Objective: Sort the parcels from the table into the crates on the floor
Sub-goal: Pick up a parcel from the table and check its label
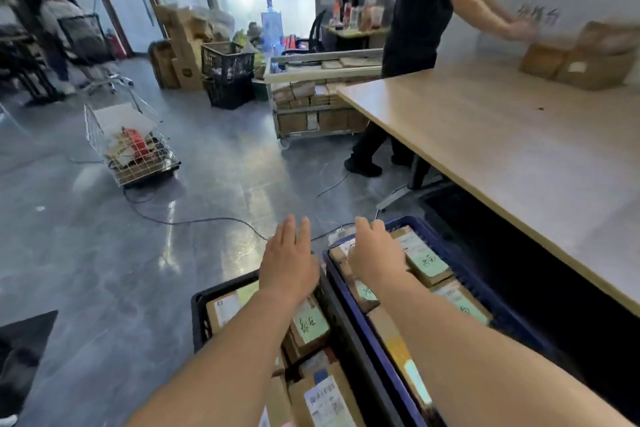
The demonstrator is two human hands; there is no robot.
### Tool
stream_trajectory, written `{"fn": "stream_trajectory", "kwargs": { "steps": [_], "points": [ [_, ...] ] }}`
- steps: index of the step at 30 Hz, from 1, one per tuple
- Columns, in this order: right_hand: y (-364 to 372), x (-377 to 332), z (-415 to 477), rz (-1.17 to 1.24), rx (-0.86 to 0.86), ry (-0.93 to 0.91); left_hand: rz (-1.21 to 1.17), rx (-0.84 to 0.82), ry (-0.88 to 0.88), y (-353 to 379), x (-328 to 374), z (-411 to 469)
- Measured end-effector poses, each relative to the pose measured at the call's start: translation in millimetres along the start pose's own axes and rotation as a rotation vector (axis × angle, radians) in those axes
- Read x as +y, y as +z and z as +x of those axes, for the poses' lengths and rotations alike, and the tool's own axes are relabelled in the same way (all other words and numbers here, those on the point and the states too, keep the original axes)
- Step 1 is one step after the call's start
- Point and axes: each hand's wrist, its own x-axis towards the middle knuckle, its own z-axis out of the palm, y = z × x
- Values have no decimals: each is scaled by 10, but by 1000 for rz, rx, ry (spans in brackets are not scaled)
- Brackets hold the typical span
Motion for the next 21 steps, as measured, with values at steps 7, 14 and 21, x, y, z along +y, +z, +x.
{"fn": "stream_trajectory", "kwargs": {
  "steps": [7, 14, 21],
  "points": [
    [-857, 619, -274, -123, 182, -8, 75, 102, 261, -368, 986, 17],
    [-1617, 1521, -730, -193, 249, 26, 169, 105, 408, -436, 2135, -200],
    [-2268, 2659, -1353, -245, 263, 128, 208, 94, 568, -307, 3488, -557]
  ]
}}
